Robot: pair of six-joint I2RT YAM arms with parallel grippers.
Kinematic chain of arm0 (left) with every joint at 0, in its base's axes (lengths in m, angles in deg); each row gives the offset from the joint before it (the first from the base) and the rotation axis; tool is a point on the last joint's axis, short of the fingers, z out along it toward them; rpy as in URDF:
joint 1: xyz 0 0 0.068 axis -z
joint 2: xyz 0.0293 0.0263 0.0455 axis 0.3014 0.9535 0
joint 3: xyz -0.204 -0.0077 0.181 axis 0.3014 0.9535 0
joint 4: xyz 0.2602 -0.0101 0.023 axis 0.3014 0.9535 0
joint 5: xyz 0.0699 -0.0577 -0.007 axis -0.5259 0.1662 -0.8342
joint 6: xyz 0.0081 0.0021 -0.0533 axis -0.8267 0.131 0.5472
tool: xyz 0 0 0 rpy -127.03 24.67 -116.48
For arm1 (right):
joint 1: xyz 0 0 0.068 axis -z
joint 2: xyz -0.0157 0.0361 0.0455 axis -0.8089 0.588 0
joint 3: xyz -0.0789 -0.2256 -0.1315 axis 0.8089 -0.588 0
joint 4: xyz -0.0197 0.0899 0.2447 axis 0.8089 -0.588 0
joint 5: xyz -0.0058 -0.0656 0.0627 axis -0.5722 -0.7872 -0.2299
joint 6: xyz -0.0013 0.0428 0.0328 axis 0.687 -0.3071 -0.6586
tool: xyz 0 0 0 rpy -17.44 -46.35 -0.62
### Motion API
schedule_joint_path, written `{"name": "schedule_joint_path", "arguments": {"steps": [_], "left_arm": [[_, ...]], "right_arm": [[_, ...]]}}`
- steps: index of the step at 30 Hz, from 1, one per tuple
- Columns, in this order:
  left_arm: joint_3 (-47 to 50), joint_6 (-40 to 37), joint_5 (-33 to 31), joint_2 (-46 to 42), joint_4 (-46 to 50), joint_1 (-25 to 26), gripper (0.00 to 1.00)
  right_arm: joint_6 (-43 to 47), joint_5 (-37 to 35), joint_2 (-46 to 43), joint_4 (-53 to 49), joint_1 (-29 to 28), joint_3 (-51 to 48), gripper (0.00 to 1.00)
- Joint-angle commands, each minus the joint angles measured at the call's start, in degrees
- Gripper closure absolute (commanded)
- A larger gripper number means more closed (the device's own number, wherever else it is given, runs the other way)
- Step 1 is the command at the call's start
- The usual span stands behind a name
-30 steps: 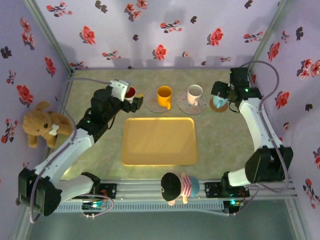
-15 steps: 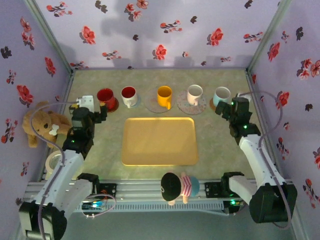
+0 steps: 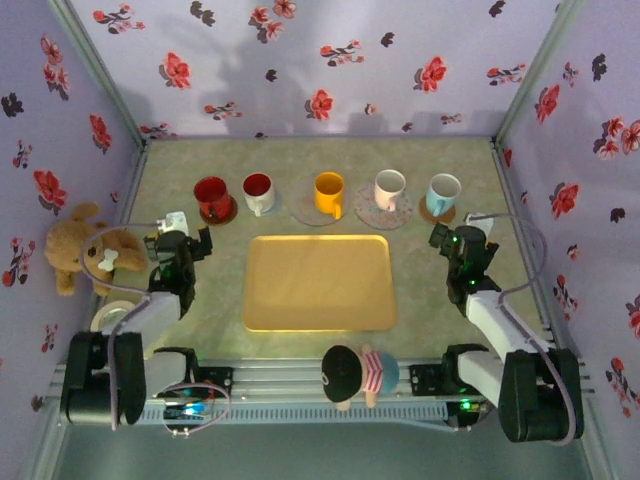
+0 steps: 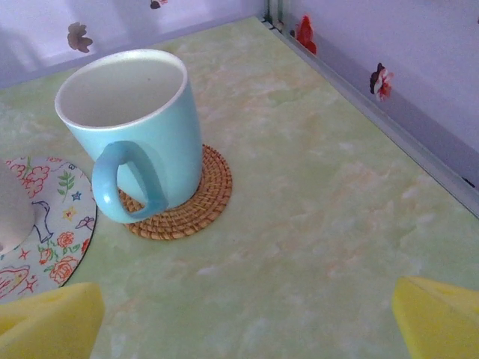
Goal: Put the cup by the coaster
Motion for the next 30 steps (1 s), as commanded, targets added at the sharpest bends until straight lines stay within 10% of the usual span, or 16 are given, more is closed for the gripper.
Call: {"name": "schedule_joint_path", "arguments": {"steps": [1,10,30], "left_arm": [[2.94,0.23,0.70,4.46,-16.24,-0.93,0.00],[4.18,0.65,4.66,22.54,-36.76,-3.09,0.00],[-1.56,0.30,20.82,21.28,-24.66,-7.38,0.00]], "right_arm": [[3.00,-1.52,3.29,11.79,0.08,-1.41,0.01],[6.45,2.77,17.46,19.92,0.44,1.76,0.01],[7.98,8.28,28.38,30.99,2.61,1.71,0.01]]}}
